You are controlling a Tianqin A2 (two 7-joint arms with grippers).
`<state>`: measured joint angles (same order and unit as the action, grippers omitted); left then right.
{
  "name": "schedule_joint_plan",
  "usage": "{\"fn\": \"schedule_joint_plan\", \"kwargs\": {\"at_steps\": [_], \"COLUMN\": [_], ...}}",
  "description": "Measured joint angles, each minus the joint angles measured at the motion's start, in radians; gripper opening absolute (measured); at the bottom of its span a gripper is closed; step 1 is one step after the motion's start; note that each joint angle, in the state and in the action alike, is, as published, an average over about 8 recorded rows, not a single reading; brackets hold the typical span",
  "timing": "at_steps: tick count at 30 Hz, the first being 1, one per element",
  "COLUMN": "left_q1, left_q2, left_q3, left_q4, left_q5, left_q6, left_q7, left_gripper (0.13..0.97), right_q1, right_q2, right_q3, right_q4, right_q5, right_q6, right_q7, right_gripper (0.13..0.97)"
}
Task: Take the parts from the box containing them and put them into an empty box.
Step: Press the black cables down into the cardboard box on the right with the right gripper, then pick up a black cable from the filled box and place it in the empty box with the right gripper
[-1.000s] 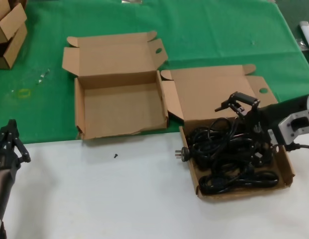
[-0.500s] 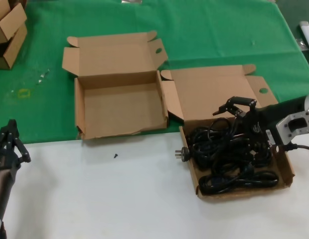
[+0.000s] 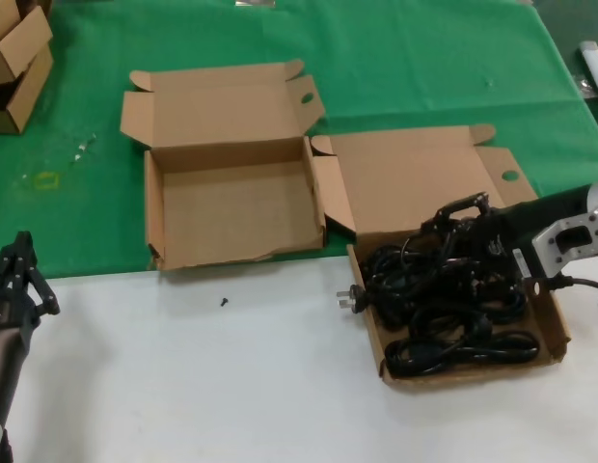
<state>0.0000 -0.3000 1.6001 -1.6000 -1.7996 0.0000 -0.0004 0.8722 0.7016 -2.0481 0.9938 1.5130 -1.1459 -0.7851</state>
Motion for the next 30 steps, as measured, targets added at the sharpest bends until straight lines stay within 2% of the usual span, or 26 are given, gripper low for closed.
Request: {"fn": "schedule_joint_plan", "kwargs": {"at_steps": [3,11,20,30], "left_q1": [0.0,0.0,0.0,0.0], "left_q2": [0.0,0.0,0.0,0.0], "left_q3": [0.0,0.0,0.0,0.0], "left_q4": [0.0,0.0,0.0,0.0], "left_q5": [0.0,0.0,0.0,0.0], "left_q6": [0.0,0.0,0.0,0.0], "left_q7": [0.0,0.0,0.0,0.0], "left_gripper": [0.142,0.142,0.142,0.142], "right_q1": [0.002,0.003,-0.003,0.078], "right_q2": [-0.001,0.003,0.026,0.036], "right_q3": [0.0,0.005,0.016,0.034], "right_q4": [-0.008,-0.012,0.02,0.052], "right_q5": [-0.001,-0.002,0.005,0.005], "right_q6": [-0.001,-0.004,-0.018,-0.041], "right_q7": [-0.004,-0.005,0.031,0.191], "right_gripper": [0.578,0.366,0.233,0.222]}}
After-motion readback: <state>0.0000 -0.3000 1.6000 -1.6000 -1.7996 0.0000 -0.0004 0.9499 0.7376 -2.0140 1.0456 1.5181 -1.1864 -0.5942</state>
